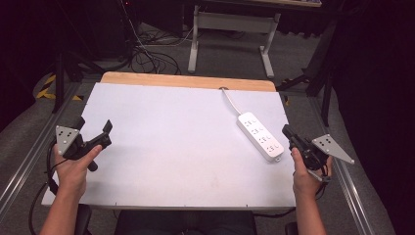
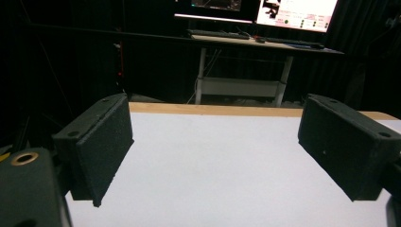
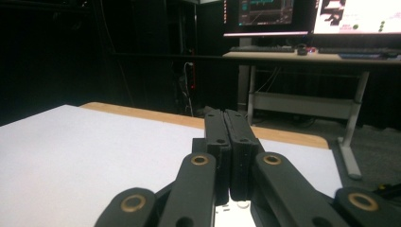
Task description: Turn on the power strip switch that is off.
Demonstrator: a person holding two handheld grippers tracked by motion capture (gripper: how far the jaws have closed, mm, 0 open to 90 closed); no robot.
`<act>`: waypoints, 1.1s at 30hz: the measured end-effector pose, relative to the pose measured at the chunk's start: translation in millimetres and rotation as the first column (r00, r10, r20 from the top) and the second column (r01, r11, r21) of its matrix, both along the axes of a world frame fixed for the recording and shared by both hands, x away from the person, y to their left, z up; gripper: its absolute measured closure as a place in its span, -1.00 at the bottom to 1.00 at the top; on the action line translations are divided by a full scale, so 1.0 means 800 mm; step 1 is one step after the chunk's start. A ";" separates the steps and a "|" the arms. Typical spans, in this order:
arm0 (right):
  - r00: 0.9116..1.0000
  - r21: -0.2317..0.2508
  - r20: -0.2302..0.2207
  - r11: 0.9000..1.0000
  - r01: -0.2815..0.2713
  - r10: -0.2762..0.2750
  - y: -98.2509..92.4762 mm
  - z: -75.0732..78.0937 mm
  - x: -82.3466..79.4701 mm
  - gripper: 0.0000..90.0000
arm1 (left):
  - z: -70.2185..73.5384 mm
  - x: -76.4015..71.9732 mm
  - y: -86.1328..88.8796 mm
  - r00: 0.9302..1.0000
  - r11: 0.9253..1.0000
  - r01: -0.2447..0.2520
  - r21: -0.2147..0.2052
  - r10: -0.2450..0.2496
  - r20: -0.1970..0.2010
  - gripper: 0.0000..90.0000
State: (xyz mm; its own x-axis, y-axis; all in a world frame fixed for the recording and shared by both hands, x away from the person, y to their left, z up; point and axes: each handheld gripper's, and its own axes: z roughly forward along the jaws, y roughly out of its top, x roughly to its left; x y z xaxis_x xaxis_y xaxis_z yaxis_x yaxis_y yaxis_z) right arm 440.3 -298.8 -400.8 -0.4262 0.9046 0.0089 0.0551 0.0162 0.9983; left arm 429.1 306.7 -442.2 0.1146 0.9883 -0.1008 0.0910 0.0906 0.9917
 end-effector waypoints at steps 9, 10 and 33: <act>1.000 0.010 0.007 1.000 0.005 -0.005 -0.003 -0.004 0.002 0.81 | 0.000 0.000 0.000 1.000 1.000 -0.001 0.000 0.001 -0.002 -0.74; 1.000 0.010 0.007 1.000 0.005 -0.005 -0.003 -0.004 0.002 0.81 | 0.000 0.000 0.001 1.000 1.000 0.000 0.003 0.000 -0.001 -0.74; 0.999 0.001 0.027 1.000 -0.028 0.028 -0.013 -0.013 0.011 -0.96 | 0.000 0.000 0.001 1.000 1.000 -0.005 0.002 0.005 0.001 -0.74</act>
